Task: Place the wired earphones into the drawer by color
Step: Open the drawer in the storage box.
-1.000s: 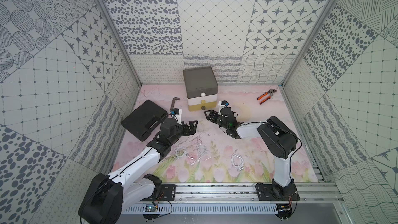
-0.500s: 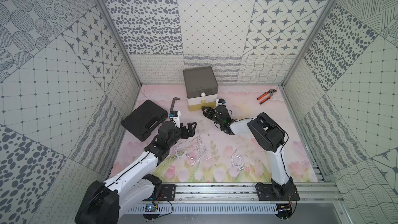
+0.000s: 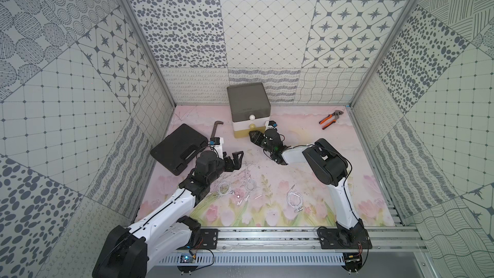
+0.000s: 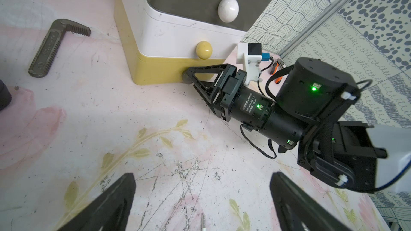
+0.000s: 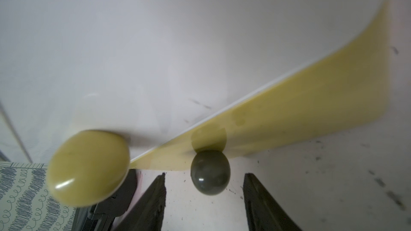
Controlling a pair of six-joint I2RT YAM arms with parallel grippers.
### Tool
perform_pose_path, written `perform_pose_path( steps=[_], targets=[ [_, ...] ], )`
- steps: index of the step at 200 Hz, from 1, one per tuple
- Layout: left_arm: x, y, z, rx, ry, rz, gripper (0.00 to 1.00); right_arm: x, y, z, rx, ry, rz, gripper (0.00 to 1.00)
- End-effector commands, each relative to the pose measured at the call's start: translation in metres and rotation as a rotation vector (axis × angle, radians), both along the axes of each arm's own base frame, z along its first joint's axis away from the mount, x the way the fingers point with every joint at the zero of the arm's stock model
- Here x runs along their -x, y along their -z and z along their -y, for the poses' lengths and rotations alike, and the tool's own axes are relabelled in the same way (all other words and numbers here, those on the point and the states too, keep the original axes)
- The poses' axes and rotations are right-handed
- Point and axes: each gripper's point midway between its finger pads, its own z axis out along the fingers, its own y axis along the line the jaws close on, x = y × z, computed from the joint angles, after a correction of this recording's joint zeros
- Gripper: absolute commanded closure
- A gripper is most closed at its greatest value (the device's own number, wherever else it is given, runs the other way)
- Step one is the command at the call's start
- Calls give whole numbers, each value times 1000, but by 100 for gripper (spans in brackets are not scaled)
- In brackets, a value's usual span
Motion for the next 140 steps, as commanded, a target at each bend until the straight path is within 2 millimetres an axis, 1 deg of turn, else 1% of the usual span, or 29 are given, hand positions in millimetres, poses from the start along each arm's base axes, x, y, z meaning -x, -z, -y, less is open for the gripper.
perform_pose_path(
  steps=[1, 45, 140],
  targets=[
    [-2, -4, -1, -17, -2, 28, 1, -5, 5, -7, -19, 3, 3, 43],
    [-2, -4, -2, -22, -5, 30, 1, -9, 11, -9, -27, 18, 7, 47],
    [-2, -4, -4, -28, -13, 35, 1, -14, 14, -9, -40, 36, 34, 59]
  ],
)
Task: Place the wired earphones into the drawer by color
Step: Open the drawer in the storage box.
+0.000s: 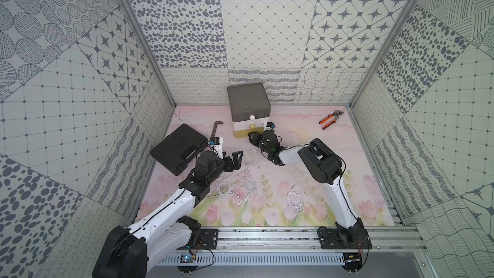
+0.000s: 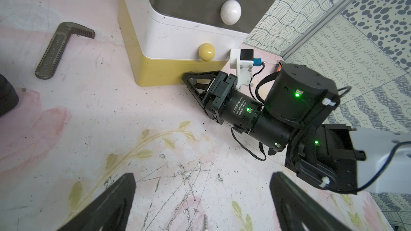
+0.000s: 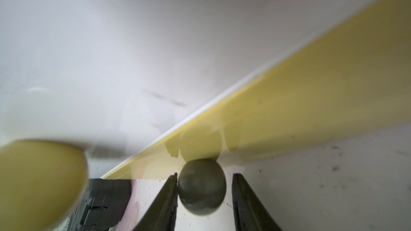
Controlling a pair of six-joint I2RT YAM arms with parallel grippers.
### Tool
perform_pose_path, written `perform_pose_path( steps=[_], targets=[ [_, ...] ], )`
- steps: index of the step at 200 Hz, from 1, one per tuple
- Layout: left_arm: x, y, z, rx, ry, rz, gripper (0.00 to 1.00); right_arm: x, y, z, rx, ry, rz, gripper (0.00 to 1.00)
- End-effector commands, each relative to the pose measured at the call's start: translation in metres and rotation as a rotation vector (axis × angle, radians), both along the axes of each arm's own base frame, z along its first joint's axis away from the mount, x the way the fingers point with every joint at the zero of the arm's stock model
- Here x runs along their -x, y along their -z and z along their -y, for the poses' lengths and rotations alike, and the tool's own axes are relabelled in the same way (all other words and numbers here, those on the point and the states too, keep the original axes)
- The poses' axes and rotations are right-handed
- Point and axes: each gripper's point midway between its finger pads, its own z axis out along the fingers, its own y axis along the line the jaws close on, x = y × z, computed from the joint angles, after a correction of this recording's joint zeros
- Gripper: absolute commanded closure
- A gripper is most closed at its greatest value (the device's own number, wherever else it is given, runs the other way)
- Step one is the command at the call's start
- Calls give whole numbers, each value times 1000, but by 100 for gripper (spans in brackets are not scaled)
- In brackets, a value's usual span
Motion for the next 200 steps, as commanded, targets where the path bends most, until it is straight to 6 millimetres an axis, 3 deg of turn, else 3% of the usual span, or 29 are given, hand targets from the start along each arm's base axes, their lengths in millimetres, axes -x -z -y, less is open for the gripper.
perform_pose_path(
  steps=[1, 106, 200],
  targets=[
    [-1, -4, -1, -21, -1, 30, 1, -6, 0, -4, -24, 13, 35, 59],
    [-1, -5, -2, -20, -1, 34, 1, -5, -7, 0, -39, 27, 53, 68],
    [1, -8, -6, -20, -16, 48, 1, 24, -8, 7, -13, 8, 38, 71]
  ],
)
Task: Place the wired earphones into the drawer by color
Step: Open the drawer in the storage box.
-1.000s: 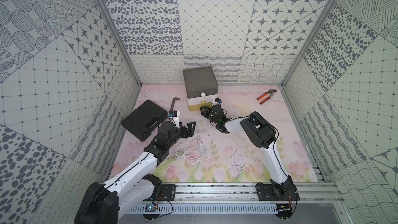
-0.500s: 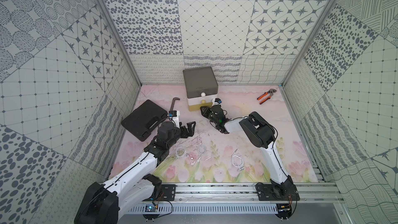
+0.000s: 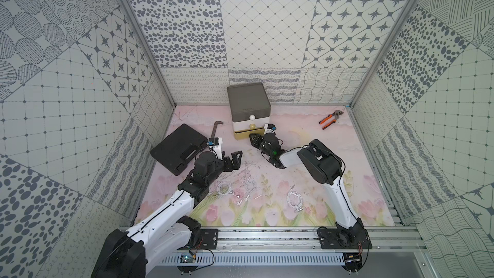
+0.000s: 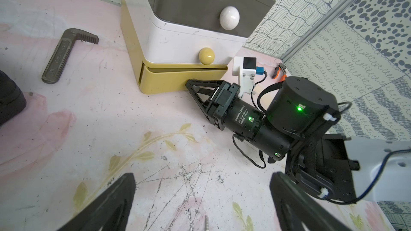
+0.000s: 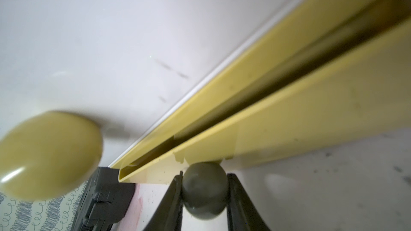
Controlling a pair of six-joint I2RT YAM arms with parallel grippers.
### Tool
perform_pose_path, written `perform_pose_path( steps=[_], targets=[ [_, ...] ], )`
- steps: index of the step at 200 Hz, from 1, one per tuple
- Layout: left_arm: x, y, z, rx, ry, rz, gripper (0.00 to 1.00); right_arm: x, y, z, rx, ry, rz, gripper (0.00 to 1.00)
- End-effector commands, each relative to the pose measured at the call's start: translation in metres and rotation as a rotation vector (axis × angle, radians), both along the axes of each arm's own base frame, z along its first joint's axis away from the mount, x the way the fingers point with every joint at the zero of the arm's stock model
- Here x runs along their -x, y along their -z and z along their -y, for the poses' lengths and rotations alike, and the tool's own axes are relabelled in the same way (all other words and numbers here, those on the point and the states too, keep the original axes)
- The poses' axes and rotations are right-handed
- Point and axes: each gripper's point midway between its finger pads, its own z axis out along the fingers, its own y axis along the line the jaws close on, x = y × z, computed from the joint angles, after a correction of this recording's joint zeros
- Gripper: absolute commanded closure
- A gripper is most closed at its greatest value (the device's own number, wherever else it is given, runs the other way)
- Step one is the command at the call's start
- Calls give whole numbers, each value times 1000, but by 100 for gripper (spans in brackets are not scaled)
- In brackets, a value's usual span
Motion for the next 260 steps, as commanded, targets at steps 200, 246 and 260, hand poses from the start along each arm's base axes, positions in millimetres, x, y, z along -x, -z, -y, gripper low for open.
perform_pose_path(
  steps=[200, 246, 260],
  targets=[
    [1, -6, -4, -14, -11, 34, 1, 111, 12, 22, 59, -69, -84, 72],
    [1, -6, -4, -14, -13, 34, 1, 117, 12, 28, 65, -62, -88, 72],
    [1, -6, -5, -16, -16, 35, 1, 118, 11, 28, 64, -63, -89, 72]
  ],
)
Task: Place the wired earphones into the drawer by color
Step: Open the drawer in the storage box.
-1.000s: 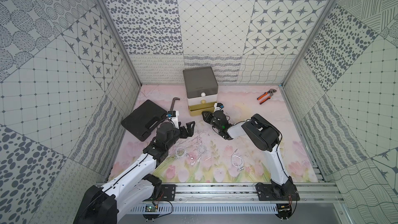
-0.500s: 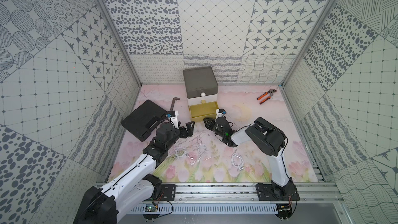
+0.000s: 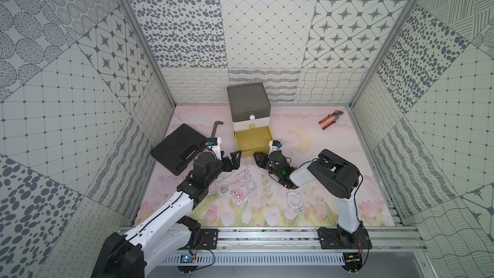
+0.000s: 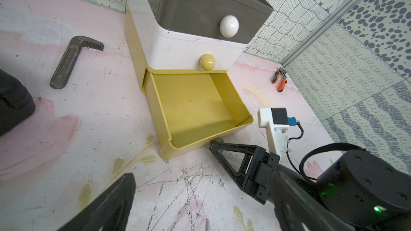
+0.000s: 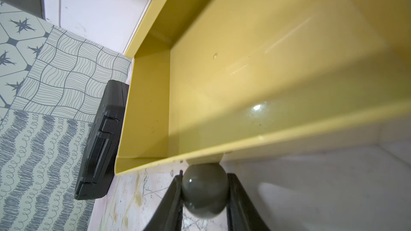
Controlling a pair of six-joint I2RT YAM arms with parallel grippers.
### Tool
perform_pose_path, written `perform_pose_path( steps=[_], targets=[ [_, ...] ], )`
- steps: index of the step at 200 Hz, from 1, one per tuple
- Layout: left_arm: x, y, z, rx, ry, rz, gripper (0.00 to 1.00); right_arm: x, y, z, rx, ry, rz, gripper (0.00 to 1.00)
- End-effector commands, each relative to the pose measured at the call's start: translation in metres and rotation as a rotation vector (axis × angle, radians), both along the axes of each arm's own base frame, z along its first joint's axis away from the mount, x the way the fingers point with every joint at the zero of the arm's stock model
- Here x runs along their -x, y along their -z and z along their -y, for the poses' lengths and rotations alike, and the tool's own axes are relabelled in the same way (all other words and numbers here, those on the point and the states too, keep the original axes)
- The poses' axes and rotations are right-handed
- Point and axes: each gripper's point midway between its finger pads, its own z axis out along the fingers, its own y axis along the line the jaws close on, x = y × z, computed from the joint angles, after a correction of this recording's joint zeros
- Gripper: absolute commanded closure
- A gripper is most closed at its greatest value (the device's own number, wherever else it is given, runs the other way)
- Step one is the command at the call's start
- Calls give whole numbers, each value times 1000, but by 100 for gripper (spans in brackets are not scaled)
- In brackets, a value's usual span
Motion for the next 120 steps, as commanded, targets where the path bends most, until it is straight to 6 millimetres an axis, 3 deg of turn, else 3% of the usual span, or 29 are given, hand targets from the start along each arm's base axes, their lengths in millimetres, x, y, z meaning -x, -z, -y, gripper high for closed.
perform_pose_path(
  steps=[1, 46, 84, 120],
  targets=[
    [0, -1, -1, -16, 0, 16, 1, 6, 0, 3, 9, 8, -11, 72],
    [0, -1, -2, -20, -4, 16, 1, 10, 1, 1, 11, 3, -20, 70],
    [0, 1, -2, -22, -3, 12, 1, 15, -6, 5, 31, -4, -28, 46],
    [0, 2, -1, -21, 3, 13, 1, 29, -11, 25, 71, 12, -66, 39]
  ],
)
